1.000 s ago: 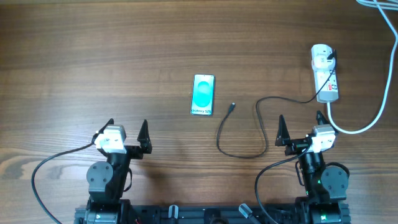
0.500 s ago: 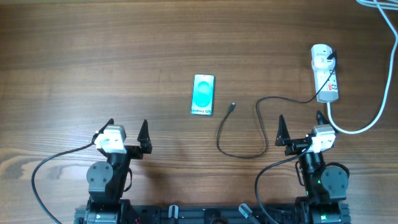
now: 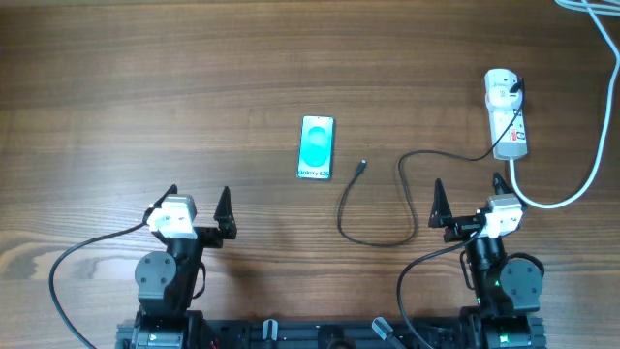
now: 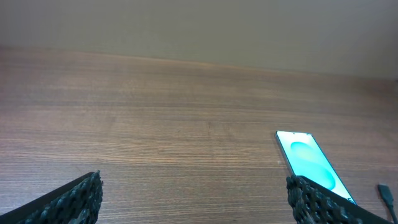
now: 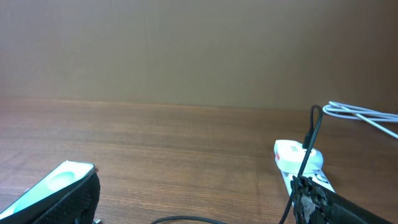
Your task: Plug charger to phone and switch on socket
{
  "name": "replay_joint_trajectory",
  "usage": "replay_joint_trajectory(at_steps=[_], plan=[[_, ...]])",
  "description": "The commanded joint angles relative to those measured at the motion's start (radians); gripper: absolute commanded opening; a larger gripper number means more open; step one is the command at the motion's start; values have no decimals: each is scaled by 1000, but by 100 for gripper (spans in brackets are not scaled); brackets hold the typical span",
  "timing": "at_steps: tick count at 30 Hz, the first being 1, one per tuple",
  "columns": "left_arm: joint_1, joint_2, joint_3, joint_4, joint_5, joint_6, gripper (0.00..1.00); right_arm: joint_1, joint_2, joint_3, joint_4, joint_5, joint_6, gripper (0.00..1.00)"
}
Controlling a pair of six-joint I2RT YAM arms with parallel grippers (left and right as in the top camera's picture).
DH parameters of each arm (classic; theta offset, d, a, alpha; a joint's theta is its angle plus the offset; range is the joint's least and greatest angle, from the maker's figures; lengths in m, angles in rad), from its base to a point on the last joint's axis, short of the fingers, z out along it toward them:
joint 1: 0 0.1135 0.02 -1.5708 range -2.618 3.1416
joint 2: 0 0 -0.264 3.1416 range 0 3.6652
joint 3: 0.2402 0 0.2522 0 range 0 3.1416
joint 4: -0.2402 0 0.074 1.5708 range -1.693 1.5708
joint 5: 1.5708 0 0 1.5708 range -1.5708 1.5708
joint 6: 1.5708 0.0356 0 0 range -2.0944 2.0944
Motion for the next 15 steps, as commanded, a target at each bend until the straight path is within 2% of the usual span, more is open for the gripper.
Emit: replay_joint_trajectory(at_steps=[1,7,15], plan=[[7,-2,-5,-5,1,19,100,-4,-5,-1,1,-2,14,100],[7,-2,-5,27,338,-19,100,-4,-5,-1,1,-2,14,100],[7,-2,-5,27,344,-19,100,-4,-5,-1,0,-2,14,100]])
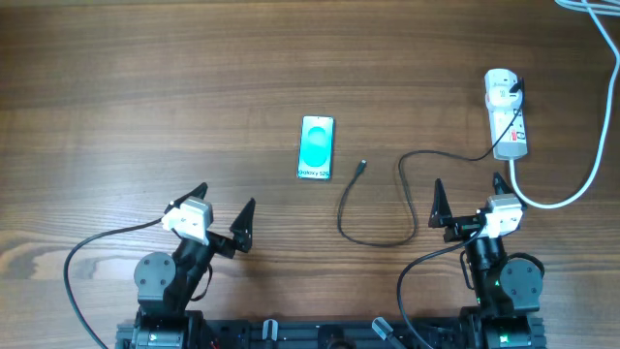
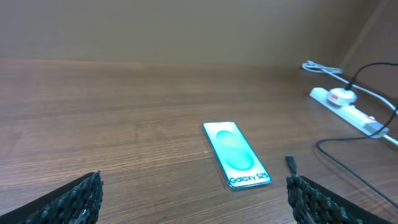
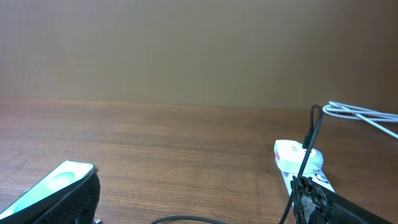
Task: Plug charger to phone and switch on socket
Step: 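Raise the left arm and move the left gripper toward the phone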
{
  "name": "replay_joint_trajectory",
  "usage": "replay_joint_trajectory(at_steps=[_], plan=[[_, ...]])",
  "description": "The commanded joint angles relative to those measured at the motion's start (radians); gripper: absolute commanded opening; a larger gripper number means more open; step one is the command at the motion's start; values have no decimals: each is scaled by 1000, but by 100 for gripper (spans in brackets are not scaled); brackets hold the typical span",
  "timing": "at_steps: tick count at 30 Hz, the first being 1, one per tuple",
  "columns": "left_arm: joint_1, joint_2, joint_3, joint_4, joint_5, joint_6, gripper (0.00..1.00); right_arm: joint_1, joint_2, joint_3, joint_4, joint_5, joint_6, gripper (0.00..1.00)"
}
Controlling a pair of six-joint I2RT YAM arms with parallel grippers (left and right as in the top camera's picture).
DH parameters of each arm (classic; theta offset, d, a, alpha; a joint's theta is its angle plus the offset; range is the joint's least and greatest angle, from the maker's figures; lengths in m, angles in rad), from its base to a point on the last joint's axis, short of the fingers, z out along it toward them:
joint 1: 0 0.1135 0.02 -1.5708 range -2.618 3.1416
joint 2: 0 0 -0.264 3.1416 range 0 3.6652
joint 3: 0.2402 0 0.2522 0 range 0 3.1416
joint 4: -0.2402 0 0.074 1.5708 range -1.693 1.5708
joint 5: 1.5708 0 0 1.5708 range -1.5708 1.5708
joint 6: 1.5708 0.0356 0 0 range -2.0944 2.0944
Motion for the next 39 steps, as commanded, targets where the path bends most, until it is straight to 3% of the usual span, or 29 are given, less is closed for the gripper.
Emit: replay_joint_trajectory(at_steps=[1,4,10,17,20,28,34,37,39], plan=[[6,-2,-5,3,50,-10,100,-4,-5,-1,1,-2,14,100],[7,-2,-5,78,152,-75,100,-4,-5,-1,1,-2,14,100],[7,-2,-4,249,157,-286,100,-4,-5,-1,0,-2,14,100],[7,-1,23,248,151,-301,100,-4,-5,-1,0,-2,14,100],[7,8,68,241,136,-240,100,-4,-5,-1,0,-2,14,100],[7,142,288,-15,-6,-43,100,-4,-5,-1,1,-2,14,100],[7,377,533,-281,-110,-39,100,-4,-5,-1,0,-2,14,100],[7,536,687,-488,-212,-39,100,-4,-5,-1,1,-2,14,100],[6,608,750,-564,-183,-40,100,-4,-5,-1,0,-2,14,100]])
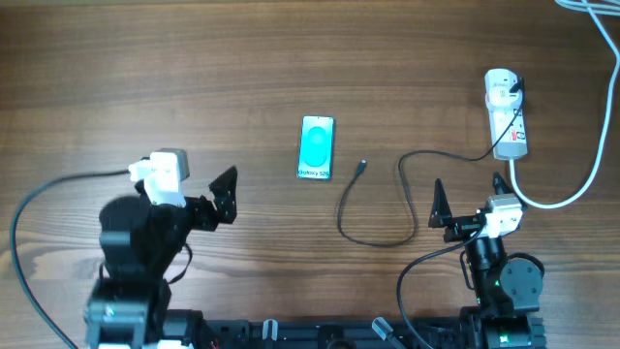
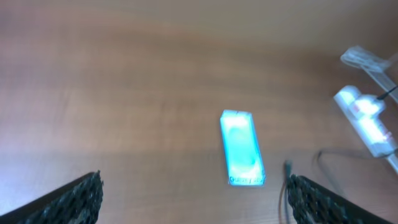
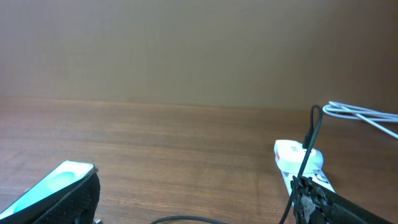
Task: Plug charger to phone and switch on socket
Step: 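Raise the left arm and move the left gripper toward the phone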
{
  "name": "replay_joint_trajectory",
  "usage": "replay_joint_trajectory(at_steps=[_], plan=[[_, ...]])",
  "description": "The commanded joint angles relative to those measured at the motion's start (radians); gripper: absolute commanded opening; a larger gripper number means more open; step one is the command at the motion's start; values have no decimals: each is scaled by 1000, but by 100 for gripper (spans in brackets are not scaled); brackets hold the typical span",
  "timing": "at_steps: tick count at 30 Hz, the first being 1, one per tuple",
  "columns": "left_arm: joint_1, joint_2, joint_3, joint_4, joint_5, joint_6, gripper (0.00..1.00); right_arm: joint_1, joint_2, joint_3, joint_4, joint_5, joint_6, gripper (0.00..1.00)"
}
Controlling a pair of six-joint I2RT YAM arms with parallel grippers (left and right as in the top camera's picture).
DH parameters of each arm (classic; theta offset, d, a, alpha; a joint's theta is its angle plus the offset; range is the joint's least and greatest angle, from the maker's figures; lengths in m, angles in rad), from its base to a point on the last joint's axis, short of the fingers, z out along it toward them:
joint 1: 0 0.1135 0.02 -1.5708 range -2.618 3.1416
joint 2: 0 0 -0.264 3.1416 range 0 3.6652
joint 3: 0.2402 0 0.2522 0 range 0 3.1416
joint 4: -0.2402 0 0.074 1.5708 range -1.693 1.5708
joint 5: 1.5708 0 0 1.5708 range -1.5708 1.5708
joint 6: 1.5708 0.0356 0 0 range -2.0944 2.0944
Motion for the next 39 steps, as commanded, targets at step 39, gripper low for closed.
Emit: replay_joint_trajectory(at_steps=[39], plan=[[6,479,476,-731,117,-64,100,-4,-5,-1,1,-2,14,100]])
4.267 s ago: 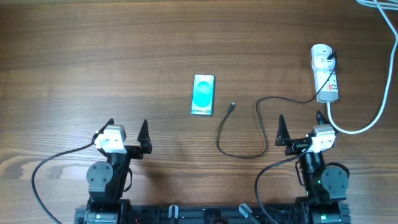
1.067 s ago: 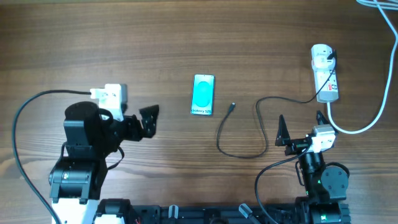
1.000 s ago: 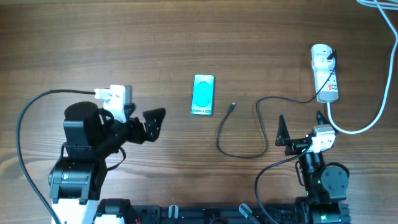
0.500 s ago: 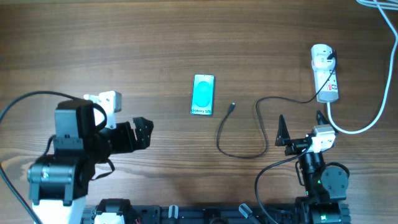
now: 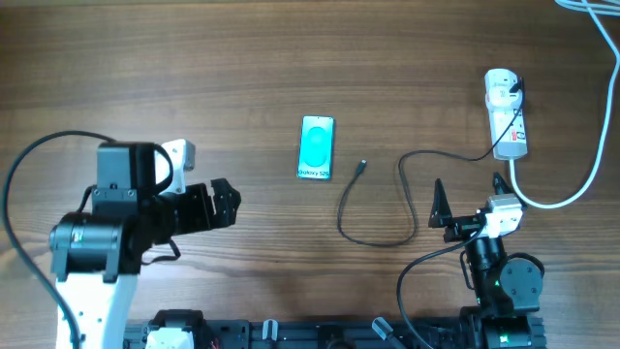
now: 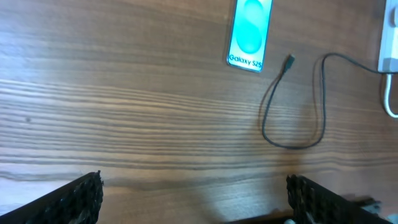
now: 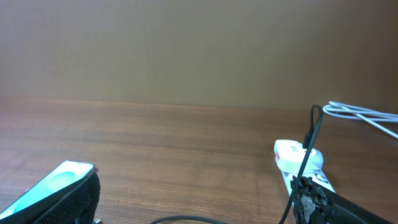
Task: Plug charger to phone and switch on socket
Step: 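Raise the left arm and move the left gripper toward the phone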
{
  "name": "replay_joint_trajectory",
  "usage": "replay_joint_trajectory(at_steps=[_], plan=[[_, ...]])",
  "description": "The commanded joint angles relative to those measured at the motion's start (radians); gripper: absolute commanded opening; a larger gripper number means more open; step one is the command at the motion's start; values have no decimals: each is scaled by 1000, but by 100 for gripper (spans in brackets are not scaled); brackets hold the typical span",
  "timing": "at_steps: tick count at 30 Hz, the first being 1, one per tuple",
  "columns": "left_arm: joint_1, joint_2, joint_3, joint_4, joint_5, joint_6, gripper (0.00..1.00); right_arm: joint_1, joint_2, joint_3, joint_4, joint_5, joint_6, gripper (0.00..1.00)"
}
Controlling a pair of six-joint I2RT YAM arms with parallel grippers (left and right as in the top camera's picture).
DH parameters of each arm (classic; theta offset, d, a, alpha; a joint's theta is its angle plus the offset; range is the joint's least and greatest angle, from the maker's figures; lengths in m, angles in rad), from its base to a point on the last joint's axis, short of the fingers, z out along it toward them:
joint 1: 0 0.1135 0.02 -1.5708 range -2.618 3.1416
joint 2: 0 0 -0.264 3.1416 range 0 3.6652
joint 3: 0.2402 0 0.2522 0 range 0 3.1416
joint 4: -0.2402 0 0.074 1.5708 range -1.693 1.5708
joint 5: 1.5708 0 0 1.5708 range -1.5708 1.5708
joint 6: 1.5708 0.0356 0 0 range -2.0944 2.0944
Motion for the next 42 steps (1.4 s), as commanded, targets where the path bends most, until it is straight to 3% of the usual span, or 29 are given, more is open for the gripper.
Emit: replay_joint_trajectory(at_steps=[1,8,14,17,21,26,35,42], plan=[[5,123,14,-14,43,-21,100,-4,-5,-1,1,-2,14,100],[-71,346,15,29,2,-39,100,-4,-5,-1,1,-2,14,100],[-205,384,15,137,-165,-195,100,-4,-5,-1,1,-2,14,100],[-209,385,16,160,-199,-224,100,-4,-5,-1,1,-2,14,100],[-209,411,100,75,-201,-205,100,-4,-5,-1,1,-2,14,100],[-209,531,343,-109,-251,-178,100,-4,-5,-1,1,-2,14,100],[-209,564,367,-56,-266,-183,100,-4,-5,-1,1,-2,14,100],[-210,566,352,-51,-188,-183,100,-4,-5,-1,1,-2,14,100]])
